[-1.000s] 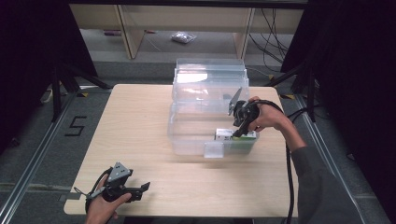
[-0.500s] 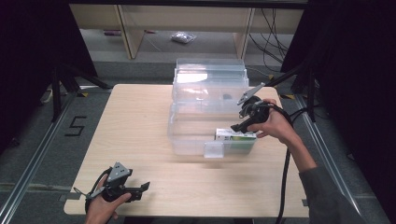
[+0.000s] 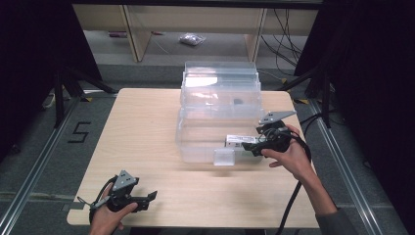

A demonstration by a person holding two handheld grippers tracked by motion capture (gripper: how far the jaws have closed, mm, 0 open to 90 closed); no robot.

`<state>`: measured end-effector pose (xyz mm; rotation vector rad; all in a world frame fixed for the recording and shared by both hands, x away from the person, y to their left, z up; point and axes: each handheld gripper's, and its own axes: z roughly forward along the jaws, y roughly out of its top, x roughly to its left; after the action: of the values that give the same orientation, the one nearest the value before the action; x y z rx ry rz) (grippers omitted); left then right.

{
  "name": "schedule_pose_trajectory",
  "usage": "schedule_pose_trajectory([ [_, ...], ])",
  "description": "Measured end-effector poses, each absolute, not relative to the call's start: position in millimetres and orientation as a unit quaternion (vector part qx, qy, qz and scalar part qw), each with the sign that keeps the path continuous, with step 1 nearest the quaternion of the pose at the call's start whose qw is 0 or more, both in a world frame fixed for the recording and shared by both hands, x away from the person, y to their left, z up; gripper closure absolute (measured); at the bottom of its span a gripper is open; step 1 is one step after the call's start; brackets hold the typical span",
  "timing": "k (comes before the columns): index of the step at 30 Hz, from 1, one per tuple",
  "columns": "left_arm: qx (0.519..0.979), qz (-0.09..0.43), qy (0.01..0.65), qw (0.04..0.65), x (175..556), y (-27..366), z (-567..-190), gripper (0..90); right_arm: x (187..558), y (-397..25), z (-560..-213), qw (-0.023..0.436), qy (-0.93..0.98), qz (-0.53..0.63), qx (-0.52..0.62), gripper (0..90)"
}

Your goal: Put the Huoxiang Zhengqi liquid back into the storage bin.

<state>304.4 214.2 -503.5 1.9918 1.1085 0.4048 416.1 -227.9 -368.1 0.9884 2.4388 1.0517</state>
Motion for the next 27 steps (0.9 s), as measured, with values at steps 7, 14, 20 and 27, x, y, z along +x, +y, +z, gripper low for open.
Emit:
schedule_pose_trajectory([
  [7, 0.783, 0.164, 0.441, 0.408, 304, 214, -504, 14.8, 396, -229, -368, 0.15, 0.832, 0.396, 0.358, 18.9],
  [14, 0.783, 0.162, 0.443, 0.407, 304, 213, -504, 14.8, 380, -230, -376, 0.157, 0.826, 0.41, 0.353, 17.9],
  [20, 0.786, 0.161, 0.439, 0.404, 304, 214, -503, 14.8, 369, -232, -387, 0.145, 0.82, 0.413, 0.368, 17.7],
  [27, 0.78, 0.159, 0.443, 0.411, 304, 213, -503, 14.8, 362, -234, -396, 0.148, 0.819, 0.411, 0.371, 16.3],
])
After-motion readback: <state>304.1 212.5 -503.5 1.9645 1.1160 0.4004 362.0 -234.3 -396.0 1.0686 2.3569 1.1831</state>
